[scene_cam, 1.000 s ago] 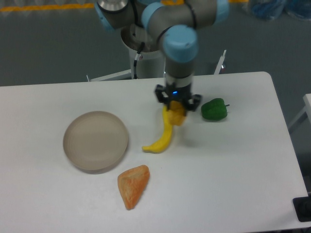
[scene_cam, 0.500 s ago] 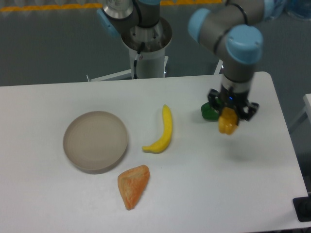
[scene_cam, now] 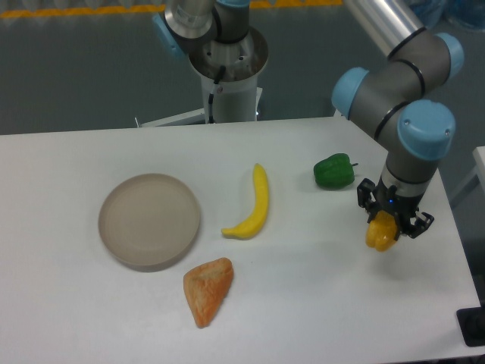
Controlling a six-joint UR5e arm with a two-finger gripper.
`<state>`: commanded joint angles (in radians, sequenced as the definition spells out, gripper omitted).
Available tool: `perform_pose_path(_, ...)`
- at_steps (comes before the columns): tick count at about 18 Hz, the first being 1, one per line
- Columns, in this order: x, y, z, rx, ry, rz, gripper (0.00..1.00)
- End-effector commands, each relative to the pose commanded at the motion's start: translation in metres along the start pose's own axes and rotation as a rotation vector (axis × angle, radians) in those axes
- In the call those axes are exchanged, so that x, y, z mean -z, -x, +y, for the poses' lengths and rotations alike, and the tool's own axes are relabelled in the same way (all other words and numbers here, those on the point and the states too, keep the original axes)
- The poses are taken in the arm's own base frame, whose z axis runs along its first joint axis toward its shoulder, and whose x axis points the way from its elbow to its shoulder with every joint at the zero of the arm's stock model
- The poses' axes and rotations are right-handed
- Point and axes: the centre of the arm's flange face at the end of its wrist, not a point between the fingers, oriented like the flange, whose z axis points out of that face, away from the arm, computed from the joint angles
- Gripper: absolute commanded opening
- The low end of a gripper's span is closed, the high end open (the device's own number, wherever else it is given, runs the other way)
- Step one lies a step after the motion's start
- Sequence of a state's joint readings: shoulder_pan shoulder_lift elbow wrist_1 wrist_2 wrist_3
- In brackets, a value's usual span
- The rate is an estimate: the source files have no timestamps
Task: Pick up the yellow pepper from the table
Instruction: 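Carry the held yellow pepper past the green pepper, away from the banana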
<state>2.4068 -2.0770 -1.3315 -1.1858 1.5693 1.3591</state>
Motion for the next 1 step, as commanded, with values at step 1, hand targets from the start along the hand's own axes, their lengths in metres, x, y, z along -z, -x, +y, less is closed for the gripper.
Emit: perform_pose_path(1,0.0000,0.0000,0.0000,0.000,0.000,0.000,0.16)
